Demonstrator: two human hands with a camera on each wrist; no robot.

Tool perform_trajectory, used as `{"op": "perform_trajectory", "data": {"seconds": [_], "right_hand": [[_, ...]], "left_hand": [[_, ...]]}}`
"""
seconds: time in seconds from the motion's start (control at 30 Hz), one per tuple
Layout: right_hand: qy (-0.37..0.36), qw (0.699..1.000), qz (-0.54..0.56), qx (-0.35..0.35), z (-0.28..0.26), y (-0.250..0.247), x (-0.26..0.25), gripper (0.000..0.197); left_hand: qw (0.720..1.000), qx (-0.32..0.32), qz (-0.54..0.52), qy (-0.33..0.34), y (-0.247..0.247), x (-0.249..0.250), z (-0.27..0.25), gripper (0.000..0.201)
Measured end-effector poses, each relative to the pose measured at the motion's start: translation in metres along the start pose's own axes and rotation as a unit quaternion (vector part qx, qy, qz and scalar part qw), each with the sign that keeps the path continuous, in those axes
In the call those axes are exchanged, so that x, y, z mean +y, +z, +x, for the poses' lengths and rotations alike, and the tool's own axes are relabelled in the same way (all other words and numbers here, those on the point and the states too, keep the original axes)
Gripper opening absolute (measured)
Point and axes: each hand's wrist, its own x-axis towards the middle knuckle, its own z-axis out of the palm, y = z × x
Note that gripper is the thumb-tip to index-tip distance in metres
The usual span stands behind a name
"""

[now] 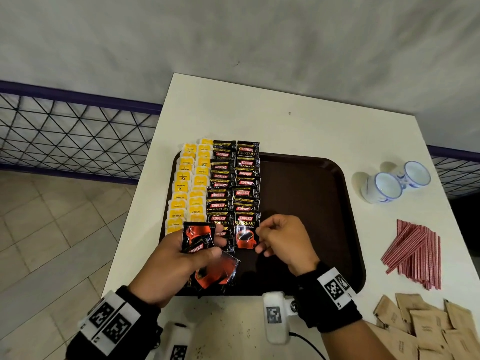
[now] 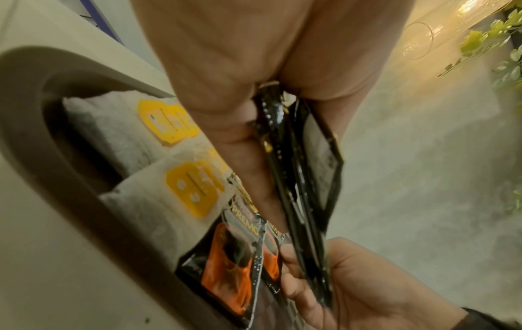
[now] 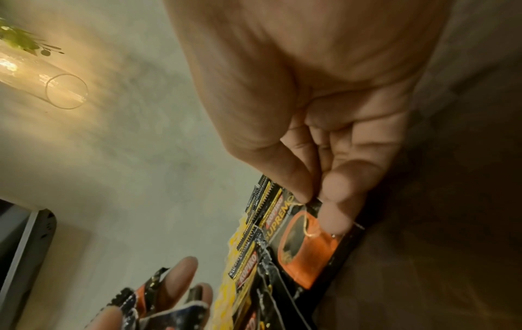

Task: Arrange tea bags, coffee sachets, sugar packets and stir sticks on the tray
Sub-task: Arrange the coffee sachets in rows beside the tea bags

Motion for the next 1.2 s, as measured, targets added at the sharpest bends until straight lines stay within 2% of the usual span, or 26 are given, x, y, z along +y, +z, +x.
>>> {"op": "perform_trajectory", "data": {"seconds": [0.37, 0.43, 0.53, 0.63, 0.7, 0.77, 0.97, 1.07, 1.2], "right_hand": [[-0.001, 1.000, 0.020, 0.009, -0.005, -0.001, 0.000, 0.006], [-0.022, 0.999, 0.003, 0.027, -0.008, -0.004, 0.000, 0.004], [-0.096, 0.994, -0.042, 0.043, -0.017, -0.009, -0.006, 0.010], [-0.168, 0.985, -0.007, -0.032, -0.031, -0.008, -0.015, 0.013], [-0.205, 0.974, -0.037, -0.095, -0.036, -0.003, -0.015, 0.027], [-0.220, 0.965, -0.071, -0.122, -0.036, 0.003, -0.014, 0.037], [-0.157, 0.976, 0.018, -0.149, -0.031, 0.005, -0.015, 0.030], [-0.141, 0.978, 0.060, -0.141, -0.030, 0.000, -0.012, 0.022], [-0.105, 0.973, 0.175, -0.110, -0.030, -0.006, -0.014, 0.016]], "left_hand": [[0.998, 0.037, -0.044, -0.015, 0.004, 0.003, 0.002, 0.032], [0.997, 0.040, -0.061, -0.016, 0.005, 0.004, 0.003, 0.032], [0.995, 0.042, -0.086, -0.012, 0.007, 0.003, 0.008, 0.033], [0.992, 0.051, -0.119, -0.005, 0.009, 0.004, 0.013, 0.041], [0.990, 0.048, -0.129, -0.003, 0.011, 0.005, 0.016, 0.045], [0.991, 0.036, -0.128, -0.005, 0.014, 0.006, 0.018, 0.042], [0.987, 0.034, -0.152, -0.025, 0.015, 0.012, 0.015, 0.032], [0.981, 0.075, -0.181, -0.013, 0.008, 0.017, 0.013, 0.029], [0.978, 0.106, -0.182, 0.004, 0.003, 0.021, 0.014, 0.029]]}}
